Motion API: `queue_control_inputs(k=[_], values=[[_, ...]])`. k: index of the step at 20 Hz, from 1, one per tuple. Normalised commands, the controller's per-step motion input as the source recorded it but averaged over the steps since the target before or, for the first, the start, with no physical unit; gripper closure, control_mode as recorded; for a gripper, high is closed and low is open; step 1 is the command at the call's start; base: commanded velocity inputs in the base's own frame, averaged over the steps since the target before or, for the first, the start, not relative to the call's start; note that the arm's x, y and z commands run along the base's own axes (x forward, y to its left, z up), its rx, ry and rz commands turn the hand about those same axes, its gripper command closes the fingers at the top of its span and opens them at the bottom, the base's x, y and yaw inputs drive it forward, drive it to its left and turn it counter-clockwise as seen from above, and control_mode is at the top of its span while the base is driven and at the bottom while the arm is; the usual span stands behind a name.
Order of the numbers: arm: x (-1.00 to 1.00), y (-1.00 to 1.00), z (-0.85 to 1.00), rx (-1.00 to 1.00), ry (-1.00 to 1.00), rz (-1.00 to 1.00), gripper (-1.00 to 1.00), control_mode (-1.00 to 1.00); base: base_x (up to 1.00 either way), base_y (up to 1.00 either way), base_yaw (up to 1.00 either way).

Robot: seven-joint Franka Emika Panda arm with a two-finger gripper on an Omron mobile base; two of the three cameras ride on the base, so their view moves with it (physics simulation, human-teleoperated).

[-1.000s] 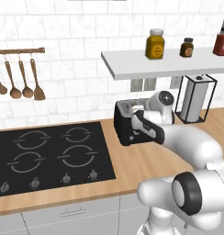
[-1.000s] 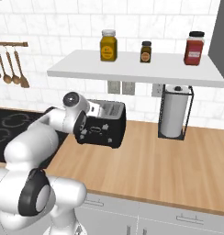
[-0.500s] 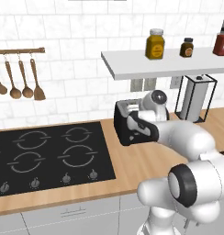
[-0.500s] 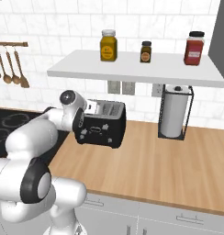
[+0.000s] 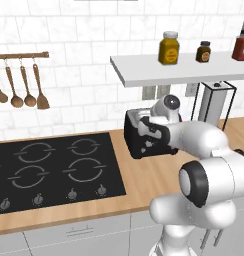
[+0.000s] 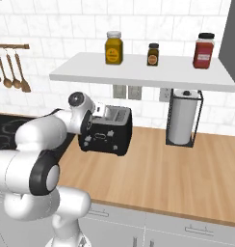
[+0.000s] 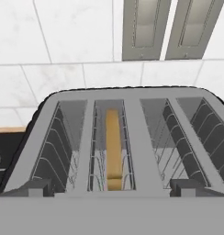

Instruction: Start the toaster. Once the lever pops up, take the bread to the plate on the dining counter.

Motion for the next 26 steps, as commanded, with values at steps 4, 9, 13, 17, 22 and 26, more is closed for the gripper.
queue_control_inputs(k=[4, 9, 13, 17, 22, 26], values=[[0.27, -0.10, 0.00, 0.00, 0.00, 0.00, -1.00, -1.00, 0.00, 0.00, 0.00], [0.05, 0.00, -0.02, 0.00, 0.00, 0.00, -1.00, -1.00, 0.00, 0.00, 0.00], [0.00, 0.00, -0.03, 0.00, 0.00, 0.00, -1.00, -1.00, 0.00, 0.00, 0.00], [0.00, 0.00, -0.04, 0.00, 0.00, 0.00, -1.00, -1.00, 0.00, 0.00, 0.00], [0.00, 0.00, -0.13, 0.00, 0.00, 0.00, -1.00, -1.00, 0.00, 0.00, 0.00], [0.00, 0.00, -0.07, 0.00, 0.00, 0.00, -1.00, -1.00, 0.00, 0.00, 0.00]])
